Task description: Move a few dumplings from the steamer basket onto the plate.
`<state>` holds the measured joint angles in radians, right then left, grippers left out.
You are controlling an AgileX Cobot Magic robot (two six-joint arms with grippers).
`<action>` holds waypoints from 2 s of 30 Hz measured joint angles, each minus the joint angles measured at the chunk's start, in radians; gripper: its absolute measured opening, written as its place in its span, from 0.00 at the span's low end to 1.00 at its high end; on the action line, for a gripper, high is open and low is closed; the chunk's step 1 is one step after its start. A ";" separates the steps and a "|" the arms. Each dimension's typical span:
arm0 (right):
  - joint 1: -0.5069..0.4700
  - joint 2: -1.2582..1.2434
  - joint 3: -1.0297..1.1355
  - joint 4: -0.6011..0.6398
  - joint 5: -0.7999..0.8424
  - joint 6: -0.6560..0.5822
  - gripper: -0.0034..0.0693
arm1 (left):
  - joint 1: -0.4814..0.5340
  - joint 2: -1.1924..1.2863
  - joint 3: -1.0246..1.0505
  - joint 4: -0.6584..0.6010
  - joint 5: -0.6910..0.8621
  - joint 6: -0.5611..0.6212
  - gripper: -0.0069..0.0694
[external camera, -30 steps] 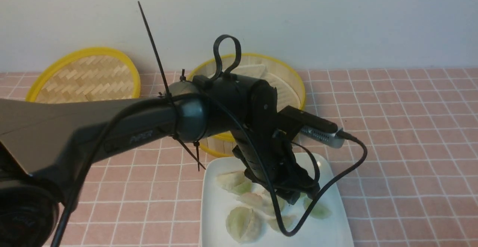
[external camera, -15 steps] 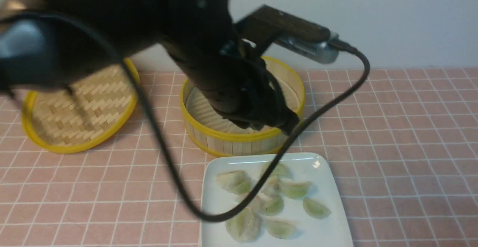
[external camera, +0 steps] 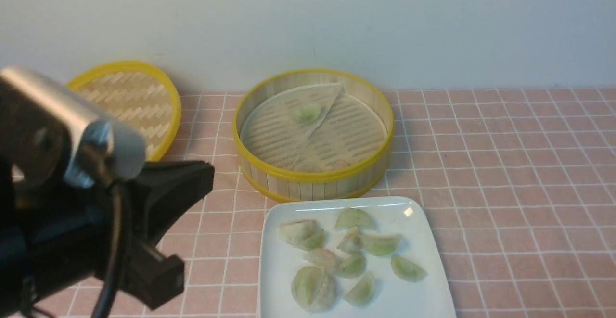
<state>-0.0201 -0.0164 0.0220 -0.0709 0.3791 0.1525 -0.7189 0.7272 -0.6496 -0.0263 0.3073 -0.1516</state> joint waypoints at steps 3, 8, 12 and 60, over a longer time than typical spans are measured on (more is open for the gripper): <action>0.000 0.000 0.000 0.000 0.000 0.000 0.03 | 0.000 -0.105 0.100 0.008 -0.079 0.003 0.08; 0.000 0.000 0.000 0.000 0.000 0.000 0.03 | 0.000 -0.216 0.165 0.008 -0.098 0.003 0.08; 0.000 0.000 0.000 0.000 0.000 0.000 0.03 | 0.000 -0.279 0.170 0.008 -0.106 0.004 0.08; 0.000 0.000 0.000 0.000 0.001 0.000 0.03 | 0.698 -0.737 0.676 0.033 0.079 0.137 0.08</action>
<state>-0.0201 -0.0164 0.0220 -0.0709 0.3800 0.1525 -0.0211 -0.0096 0.0267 0.0064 0.3868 -0.0143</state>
